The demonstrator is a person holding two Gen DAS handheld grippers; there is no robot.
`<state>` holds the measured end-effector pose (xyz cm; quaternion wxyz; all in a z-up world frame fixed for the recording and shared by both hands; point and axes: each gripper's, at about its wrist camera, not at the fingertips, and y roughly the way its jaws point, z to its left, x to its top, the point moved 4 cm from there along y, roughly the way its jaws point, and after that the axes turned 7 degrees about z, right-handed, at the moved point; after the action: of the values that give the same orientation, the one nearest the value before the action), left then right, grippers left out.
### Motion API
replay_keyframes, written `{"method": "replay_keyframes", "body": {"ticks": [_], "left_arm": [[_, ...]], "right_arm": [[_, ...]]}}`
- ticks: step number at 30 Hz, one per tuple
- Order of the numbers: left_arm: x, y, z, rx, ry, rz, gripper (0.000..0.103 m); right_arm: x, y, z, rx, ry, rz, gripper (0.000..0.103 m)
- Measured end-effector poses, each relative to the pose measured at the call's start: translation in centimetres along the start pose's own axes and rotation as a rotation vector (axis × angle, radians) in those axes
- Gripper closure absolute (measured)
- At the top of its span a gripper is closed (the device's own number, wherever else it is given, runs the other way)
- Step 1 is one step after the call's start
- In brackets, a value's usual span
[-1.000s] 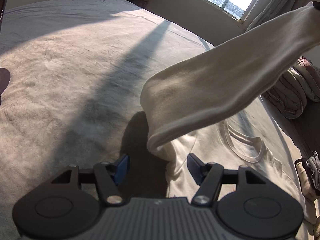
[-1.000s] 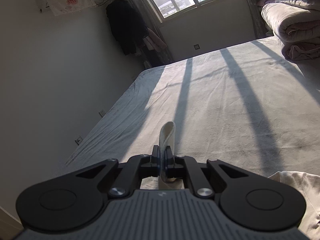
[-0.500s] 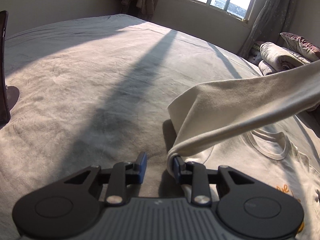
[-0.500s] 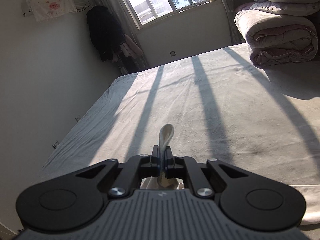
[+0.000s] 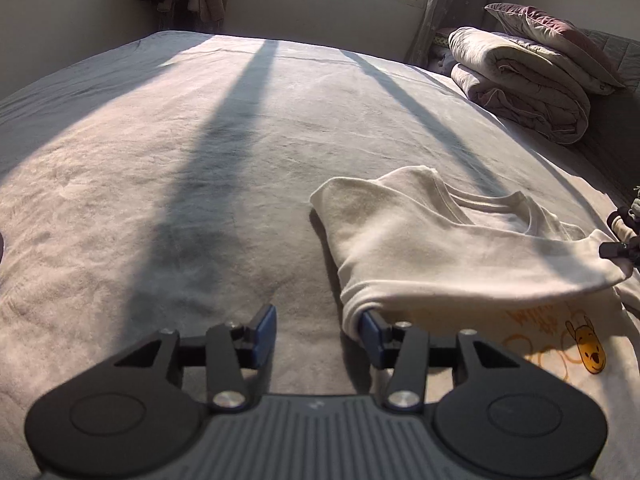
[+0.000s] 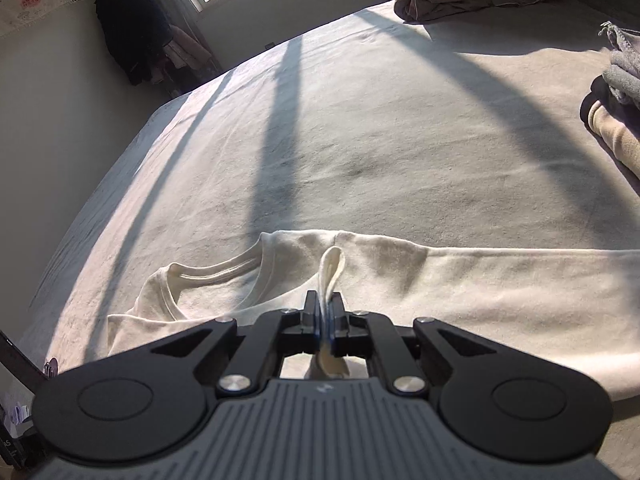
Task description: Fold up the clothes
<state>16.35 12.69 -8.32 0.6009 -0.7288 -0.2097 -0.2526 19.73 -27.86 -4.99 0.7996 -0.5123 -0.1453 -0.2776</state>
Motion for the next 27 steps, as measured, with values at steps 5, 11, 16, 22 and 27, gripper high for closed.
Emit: {"method": "replay_keyframes", "body": {"ticks": [5,11,16,22,27], "left_arm": [[0.7,-0.4,1.4,-0.117,-0.006,0.094,0.054],[1.7,-0.9,3.5,-0.230,-0.133,0.090,0.056],[3.0,-2.0,1.7,-0.227,-0.135,-0.039,0.078],[1.8,-0.3,-2.8,-0.240,0.040,-0.025,0.095],[-0.2,1.1,-4.1,-0.171,0.189,0.044,0.095]], "right_arm": [[-1.8,1.3,-1.6,-0.007,-0.019,0.016,0.096],[-2.1,1.0,-1.7,-0.002,-0.059,-0.005,0.094],[-1.7,0.4,-1.1,-0.031,-0.105,-0.017,0.088],[-1.0,-1.4,-0.1,-0.070,-0.160,-0.089,0.088],[-1.6,-1.0,1.2,-0.060,-0.238,-0.089,0.088]]}}
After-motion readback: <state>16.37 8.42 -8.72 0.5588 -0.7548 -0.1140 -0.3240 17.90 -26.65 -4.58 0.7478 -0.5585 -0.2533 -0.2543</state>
